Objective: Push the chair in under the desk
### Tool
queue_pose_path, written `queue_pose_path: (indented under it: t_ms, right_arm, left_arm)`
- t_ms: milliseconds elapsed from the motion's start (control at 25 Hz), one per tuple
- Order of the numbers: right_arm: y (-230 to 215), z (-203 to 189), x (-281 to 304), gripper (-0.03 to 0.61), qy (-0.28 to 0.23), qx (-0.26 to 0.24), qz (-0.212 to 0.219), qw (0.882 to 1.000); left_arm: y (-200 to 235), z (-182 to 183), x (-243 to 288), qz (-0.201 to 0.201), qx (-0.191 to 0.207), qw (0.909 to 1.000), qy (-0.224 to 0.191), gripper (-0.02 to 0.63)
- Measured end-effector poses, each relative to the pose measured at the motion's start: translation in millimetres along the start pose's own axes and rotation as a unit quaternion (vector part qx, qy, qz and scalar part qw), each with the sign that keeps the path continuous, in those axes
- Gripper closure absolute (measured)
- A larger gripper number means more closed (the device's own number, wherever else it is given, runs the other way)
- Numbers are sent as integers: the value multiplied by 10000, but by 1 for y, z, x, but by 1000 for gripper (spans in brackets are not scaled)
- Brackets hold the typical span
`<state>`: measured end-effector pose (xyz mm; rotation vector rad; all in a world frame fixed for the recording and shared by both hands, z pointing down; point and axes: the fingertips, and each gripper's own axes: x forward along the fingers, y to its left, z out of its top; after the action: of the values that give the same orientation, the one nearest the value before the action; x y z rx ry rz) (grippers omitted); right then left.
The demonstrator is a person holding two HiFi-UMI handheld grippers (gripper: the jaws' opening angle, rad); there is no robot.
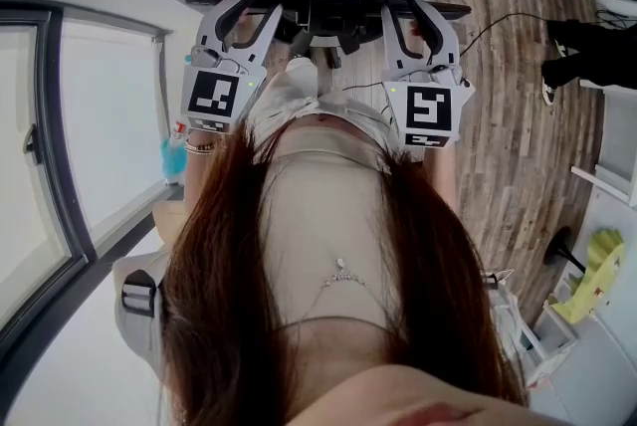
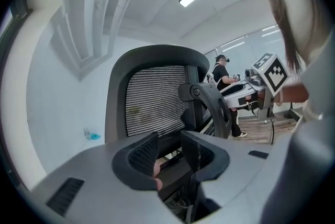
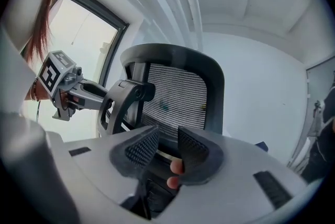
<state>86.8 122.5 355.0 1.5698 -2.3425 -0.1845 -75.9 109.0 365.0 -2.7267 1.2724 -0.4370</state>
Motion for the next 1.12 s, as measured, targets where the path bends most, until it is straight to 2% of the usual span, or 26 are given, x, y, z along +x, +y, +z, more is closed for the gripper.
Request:
queue_pose_path:
  t_ms: [400,560,1120]
  right_arm:
    - [3,-19,1,400,336,-312,139,9989]
    - [4,-26,3,379,469,-449,180,9977]
    - [8,-45,9,339,854,-803,269,9927]
  left_arm:
    - [-2,-17,-2,-98,251,9991,335,421]
    - [-1,-24,-2,-88,410,9979,491,410]
    - [0,-38,3,-30,596,9957,713,396]
